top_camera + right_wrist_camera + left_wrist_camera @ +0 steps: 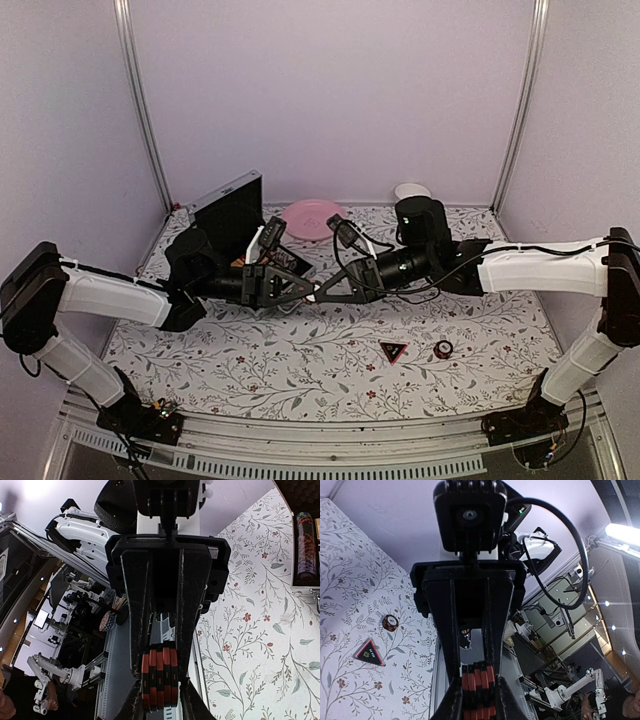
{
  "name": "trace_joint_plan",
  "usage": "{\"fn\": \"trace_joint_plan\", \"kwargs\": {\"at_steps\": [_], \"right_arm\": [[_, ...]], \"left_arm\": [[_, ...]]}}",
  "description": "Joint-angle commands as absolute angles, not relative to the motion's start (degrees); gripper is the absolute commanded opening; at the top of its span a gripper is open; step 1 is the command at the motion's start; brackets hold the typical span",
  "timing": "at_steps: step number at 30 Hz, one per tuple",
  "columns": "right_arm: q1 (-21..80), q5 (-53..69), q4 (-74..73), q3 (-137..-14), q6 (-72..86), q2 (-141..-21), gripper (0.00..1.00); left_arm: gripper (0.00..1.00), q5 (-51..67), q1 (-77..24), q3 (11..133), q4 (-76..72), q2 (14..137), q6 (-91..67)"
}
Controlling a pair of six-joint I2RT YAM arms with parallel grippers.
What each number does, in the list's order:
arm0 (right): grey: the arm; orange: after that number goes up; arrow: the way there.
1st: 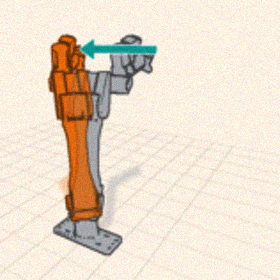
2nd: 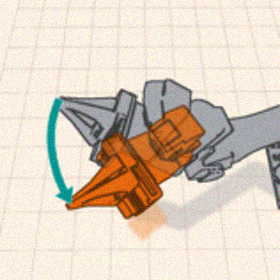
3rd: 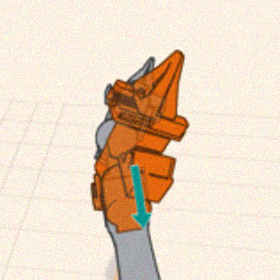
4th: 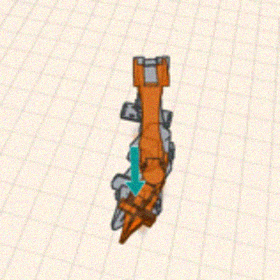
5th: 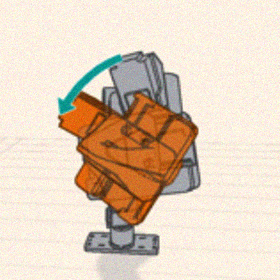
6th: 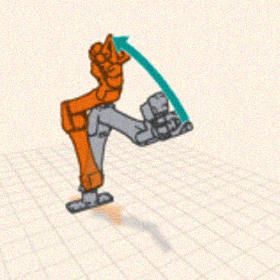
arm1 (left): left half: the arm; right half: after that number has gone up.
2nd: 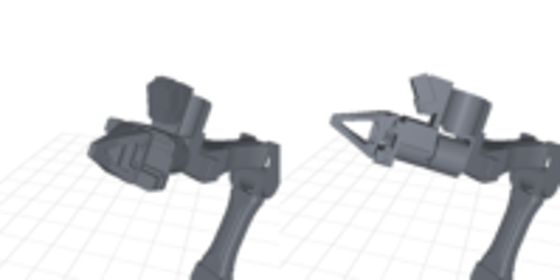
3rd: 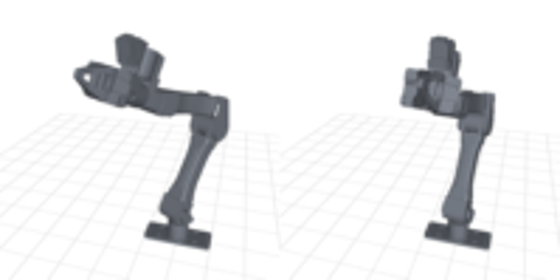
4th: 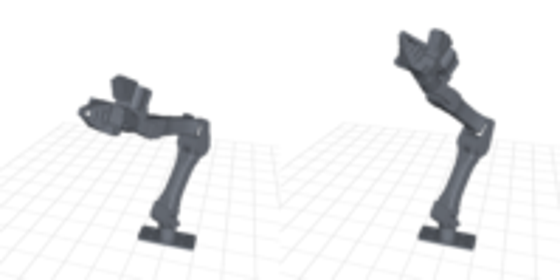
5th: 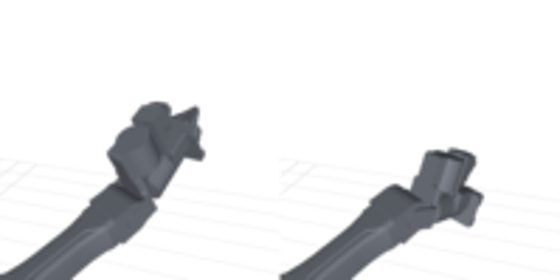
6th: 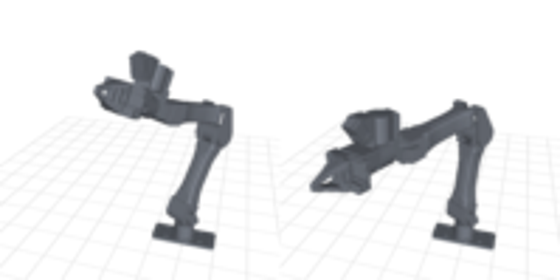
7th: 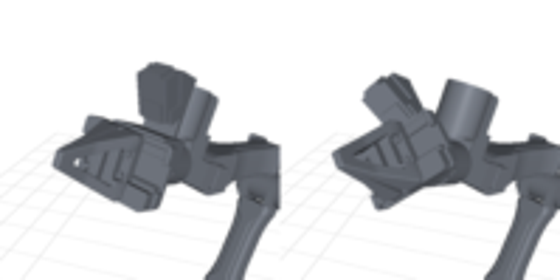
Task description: Pack up texas hold em set
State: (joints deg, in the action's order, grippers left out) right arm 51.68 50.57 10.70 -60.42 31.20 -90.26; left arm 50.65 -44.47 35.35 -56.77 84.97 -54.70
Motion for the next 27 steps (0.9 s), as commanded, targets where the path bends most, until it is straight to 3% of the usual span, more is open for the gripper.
{"fn": "trace_joint_plan", "kwargs": {"at_steps": [1,6,9,27], "right_arm": [[52.49,51.5,13.34,-61.4,31.8,-90.79,0.18],[52.5,51.1,14.6,-61.35,33.22,-90.88,0.09],[52.48,50.5,15.0,-61.22,34.04,-90.79,0.06],[52.05,42.98,10.78,-56.61,35.04,-91.01,0.04]], "left_arm": [[0.0,50.37,-45.19,35.77,-59.27,84.71,-54.23],[0.0,49.83,-45.3,35.84,-57.3,84.78,-52.54],[0.06,48.76,-45.31,36.14,-53.77,84.36,-49.98],[0.91,35.54,-43.74,32.82,-39.12,76.19,-38.98]]}}
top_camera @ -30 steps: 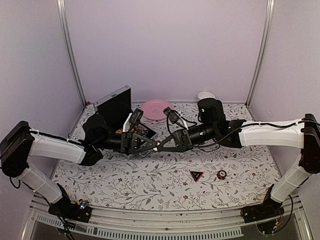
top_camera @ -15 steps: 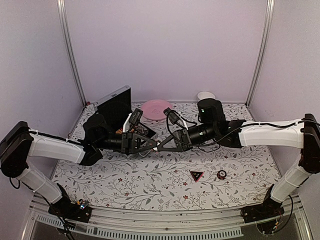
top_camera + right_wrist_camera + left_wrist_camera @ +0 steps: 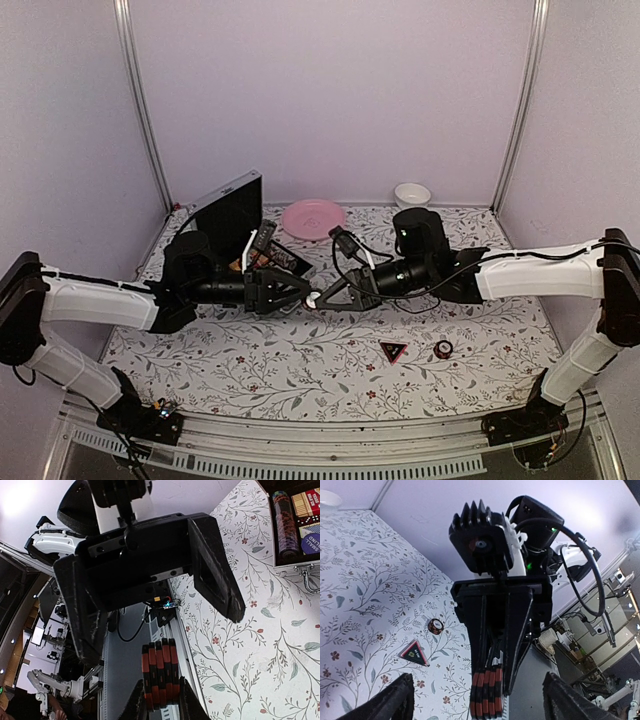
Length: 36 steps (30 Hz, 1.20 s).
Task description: Pack up texas hold em set
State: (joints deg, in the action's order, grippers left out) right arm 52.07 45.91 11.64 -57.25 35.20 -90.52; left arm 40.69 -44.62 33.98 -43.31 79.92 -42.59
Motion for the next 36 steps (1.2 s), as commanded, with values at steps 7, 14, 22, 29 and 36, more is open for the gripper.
{"fn": "trace_joint_plan", "kwargs": {"at_steps": [7,14,22,29,36], "right_arm": [[51.25,34.51,1.46,-59.88,32.9,-92.55,0.04],[49.07,27.64,-1.8,-59.72,33.04,-92.2,0.04],[47.17,23.67,-4.92,-59.35,31.32,-89.37,0.04],[46.51,21.86,-5.73,-58.62,30.85,-87.47,0.04],[46.24,21.78,-5.73,-58.36,30.59,-87.35,0.04]], "left_arm": [[0.97,23.18,-40.08,31.98,-22.95,67.97,-29.89],[0.92,13.34,-39.2,39.89,-7.83,75.84,-26.37],[0.83,8.18,-39.11,52.89,1.54,91.35,-23.33],[0.81,6.63,-38.94,58.56,8.85,97.87,-21.34],[0.82,6.67,-38.94,58.19,10.27,99.44,-22.61]]}}
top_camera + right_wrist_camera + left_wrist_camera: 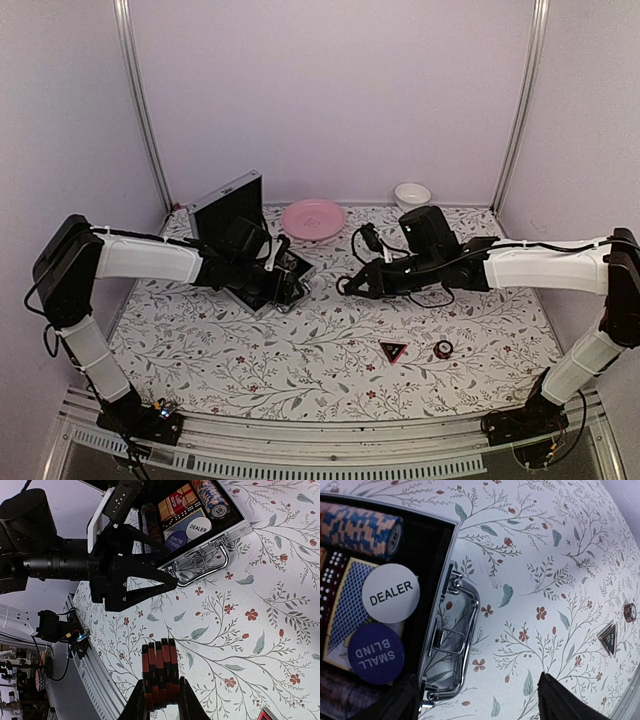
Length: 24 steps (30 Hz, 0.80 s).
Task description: Pack up texas hold em set
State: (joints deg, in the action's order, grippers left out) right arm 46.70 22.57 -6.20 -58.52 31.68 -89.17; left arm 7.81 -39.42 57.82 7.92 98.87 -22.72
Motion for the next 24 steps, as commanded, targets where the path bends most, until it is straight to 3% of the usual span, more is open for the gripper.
{"fn": "trace_joint_plan", "kwargs": {"at_steps": [1,24], "right_arm": [[46.19,21.86,-5.71,-58.4,30.52,-87.38,0.04],[46.14,22.98,-4.92,-58.8,30.53,-88.17,0.04]], "left_arm": [[0.82,6.22,-38.92,57.96,10.23,99.45,-22.4],[0.83,3.66,-42.55,56.58,10.95,101.49,-22.11]]}}
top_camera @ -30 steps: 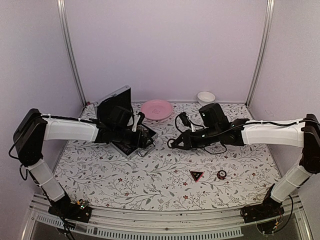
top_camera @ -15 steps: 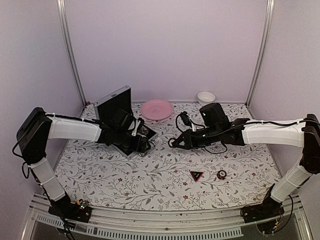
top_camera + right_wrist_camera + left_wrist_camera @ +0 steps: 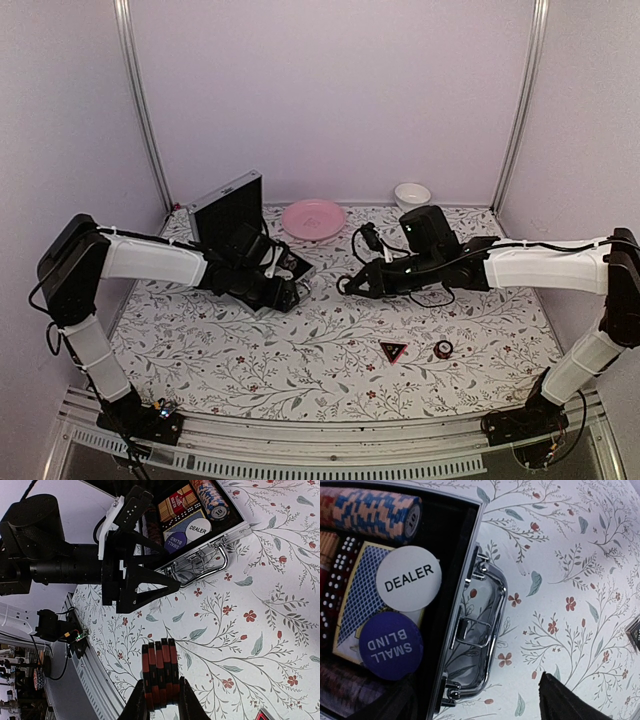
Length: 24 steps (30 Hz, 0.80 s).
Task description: Pack up texas hold em set
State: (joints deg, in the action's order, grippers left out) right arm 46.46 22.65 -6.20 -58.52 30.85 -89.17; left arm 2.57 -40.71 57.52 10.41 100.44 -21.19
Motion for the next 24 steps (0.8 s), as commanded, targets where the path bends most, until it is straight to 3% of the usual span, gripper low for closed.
{"fn": "trace_joint_plan", "kwargs": {"at_steps": [1,24], "right_arm": [[46.16,23.02,-4.93,-58.76,30.5,-88.11,0.05],[45.28,14.04,-14.51,-58.01,31.53,-80.44,0.05]], "left_arm": [[0.83,3.98,-43.07,56.52,10.77,101.48,-22.48],[0.83,13.36,-58.36,65.3,1.31,108.98,-36.3]]}}
